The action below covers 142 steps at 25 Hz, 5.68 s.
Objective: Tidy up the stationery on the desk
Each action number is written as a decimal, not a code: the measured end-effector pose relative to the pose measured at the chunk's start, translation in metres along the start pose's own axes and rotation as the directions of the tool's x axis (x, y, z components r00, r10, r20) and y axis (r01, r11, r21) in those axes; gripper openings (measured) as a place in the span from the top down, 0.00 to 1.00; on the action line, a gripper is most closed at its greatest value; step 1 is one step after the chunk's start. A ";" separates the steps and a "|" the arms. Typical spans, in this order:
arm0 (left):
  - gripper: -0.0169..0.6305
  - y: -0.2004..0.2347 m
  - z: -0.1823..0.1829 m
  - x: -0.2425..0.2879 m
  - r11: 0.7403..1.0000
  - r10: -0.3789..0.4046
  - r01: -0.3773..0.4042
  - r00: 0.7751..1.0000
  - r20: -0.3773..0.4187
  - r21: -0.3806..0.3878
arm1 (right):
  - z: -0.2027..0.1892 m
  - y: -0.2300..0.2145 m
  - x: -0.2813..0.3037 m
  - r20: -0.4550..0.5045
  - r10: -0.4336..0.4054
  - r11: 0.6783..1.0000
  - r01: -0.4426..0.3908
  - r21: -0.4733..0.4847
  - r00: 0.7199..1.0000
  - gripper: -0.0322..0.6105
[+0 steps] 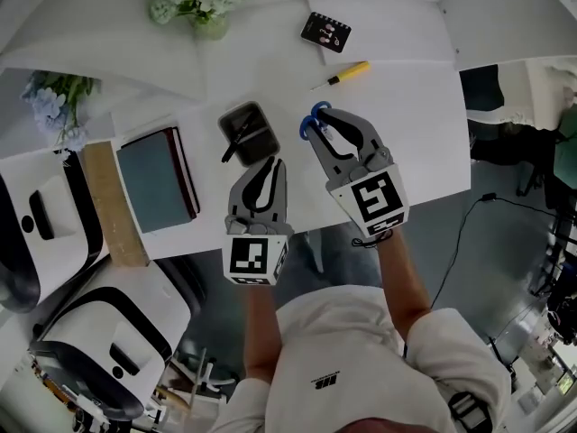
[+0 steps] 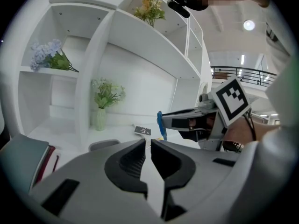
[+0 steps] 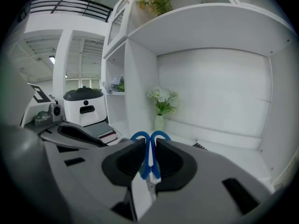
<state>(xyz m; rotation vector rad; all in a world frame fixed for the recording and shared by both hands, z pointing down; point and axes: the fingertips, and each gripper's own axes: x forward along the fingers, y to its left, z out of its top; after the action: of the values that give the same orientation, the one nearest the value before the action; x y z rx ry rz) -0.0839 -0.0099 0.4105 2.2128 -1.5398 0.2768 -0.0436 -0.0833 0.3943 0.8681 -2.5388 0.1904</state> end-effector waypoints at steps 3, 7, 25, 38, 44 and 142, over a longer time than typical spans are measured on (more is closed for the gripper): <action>0.97 0.013 0.002 -0.016 0.999 0.037 -0.037 0.999 0.011 -0.009 | 0.012 0.016 0.006 0.018 0.036 0.999 -0.036 -0.004 0.999 0.86; 0.97 0.032 0.001 -0.034 0.996 0.089 -0.089 0.996 0.023 -0.024 | 0.026 0.037 0.015 0.046 0.093 0.996 -0.094 0.012 0.995 0.86; 0.97 0.086 -0.013 -0.073 0.968 0.236 -0.233 0.971 0.028 -0.096 | 0.040 0.113 0.057 0.053 0.260 0.965 -0.261 0.007 0.964 0.86; 0.97 0.092 -0.024 -0.070 0.962 0.249 -0.246 0.968 0.011 -0.116 | 0.024 0.124 0.079 0.060 0.274 0.960 -0.277 0.040 0.960 0.86; 0.97 0.093 -0.026 -0.068 0.963 0.247 -0.245 0.969 0.006 -0.113 | 0.003 0.127 0.089 -0.005 0.262 0.965 -0.262 0.035 0.965 0.85; 0.97 -0.038 -0.001 0.119 0.987 -0.141 0.144 0.989 -0.054 0.069 | -0.165 -0.139 0.001 -0.326 -0.357 0.895 0.420 0.150 0.876 0.81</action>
<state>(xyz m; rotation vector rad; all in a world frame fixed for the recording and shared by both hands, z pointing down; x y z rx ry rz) -0.0055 -0.0992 0.4498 2.3415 -1.3581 0.3457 0.1012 -0.1501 0.5401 1.3148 -2.0438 0.4370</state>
